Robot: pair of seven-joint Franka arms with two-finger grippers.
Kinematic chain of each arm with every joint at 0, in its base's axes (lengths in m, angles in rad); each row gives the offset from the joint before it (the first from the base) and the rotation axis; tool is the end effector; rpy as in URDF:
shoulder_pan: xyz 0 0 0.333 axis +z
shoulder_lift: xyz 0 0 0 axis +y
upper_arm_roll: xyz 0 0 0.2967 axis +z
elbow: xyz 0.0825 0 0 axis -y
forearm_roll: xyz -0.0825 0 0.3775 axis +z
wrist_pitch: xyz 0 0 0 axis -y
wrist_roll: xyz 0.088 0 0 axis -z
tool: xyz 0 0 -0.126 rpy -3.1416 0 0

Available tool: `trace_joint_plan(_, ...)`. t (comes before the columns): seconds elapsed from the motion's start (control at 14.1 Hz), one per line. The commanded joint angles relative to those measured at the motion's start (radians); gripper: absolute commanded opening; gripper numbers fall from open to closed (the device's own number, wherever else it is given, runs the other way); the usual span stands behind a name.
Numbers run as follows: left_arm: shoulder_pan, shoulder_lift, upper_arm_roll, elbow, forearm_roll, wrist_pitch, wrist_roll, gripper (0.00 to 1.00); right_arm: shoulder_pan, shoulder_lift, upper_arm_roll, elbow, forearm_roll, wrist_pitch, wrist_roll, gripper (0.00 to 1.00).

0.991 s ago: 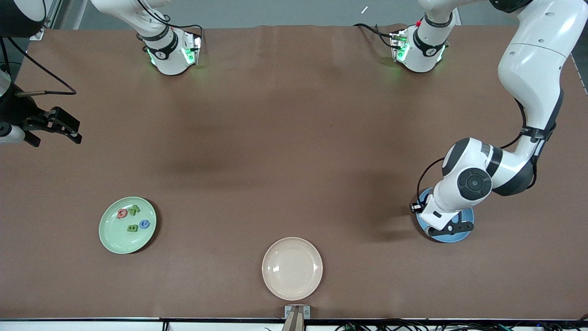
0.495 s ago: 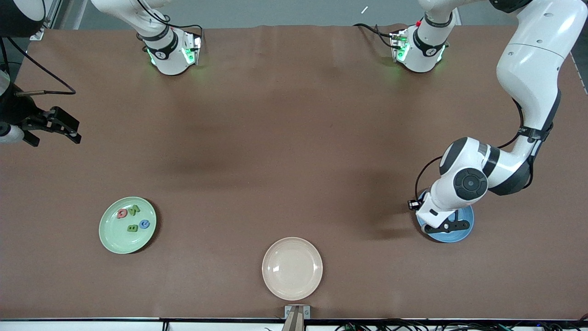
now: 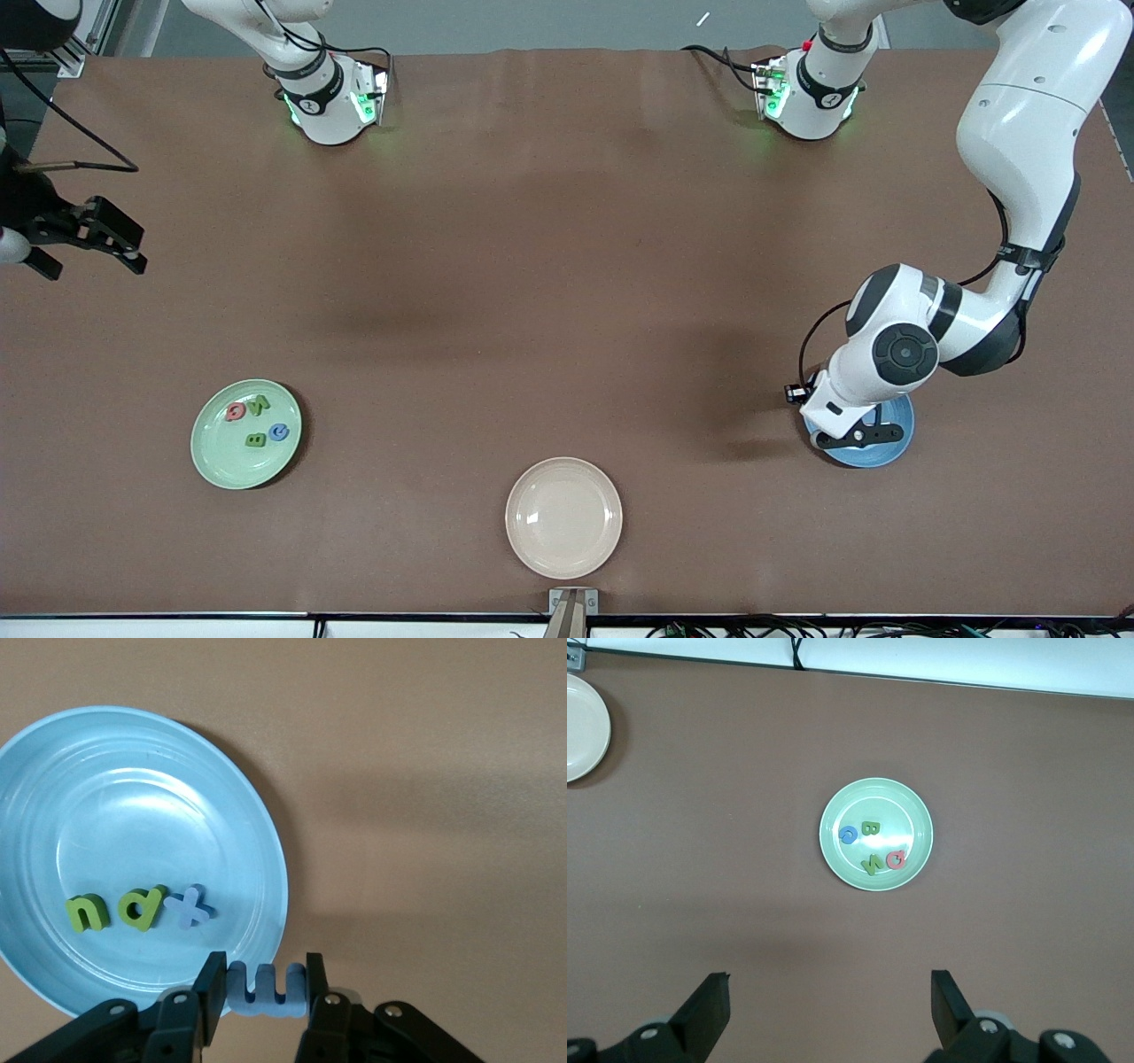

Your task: Sort upper and lower case letters into plates

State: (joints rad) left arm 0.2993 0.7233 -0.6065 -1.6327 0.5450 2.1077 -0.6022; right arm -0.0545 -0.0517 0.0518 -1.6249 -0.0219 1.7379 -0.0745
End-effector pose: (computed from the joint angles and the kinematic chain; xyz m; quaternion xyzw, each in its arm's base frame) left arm 0.6454 -0.1311 0.2135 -0.9977 -0.0438 0.0271 0.0452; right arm 0.5522 -0.0032 0.6053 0.9959 0.0368 0.0817 0.0154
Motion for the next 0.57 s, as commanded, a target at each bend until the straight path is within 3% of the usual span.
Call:
trace_joint_plan(0.0,0.0,-0.038,-0.013,-0.021,-0.003,-0.055,0.001,0.0,-0.041,-0.011,0.023,0.057,-0.018,-0.099,0.002,1.0)
trace_joint_plan(0.28,0.021,-0.039,-0.013,-0.021,0.001,-0.068,0.021,0.0,-0.045,0.012,0.022,0.14,-0.006,-0.106,0.012,1.0)
trace_joint_plan(0.5,0.049,-0.035,-0.006,-0.016,0.003,-0.068,0.09,0.01,-0.034,0.021,0.023,0.137,-0.004,-0.112,0.015,1.0)
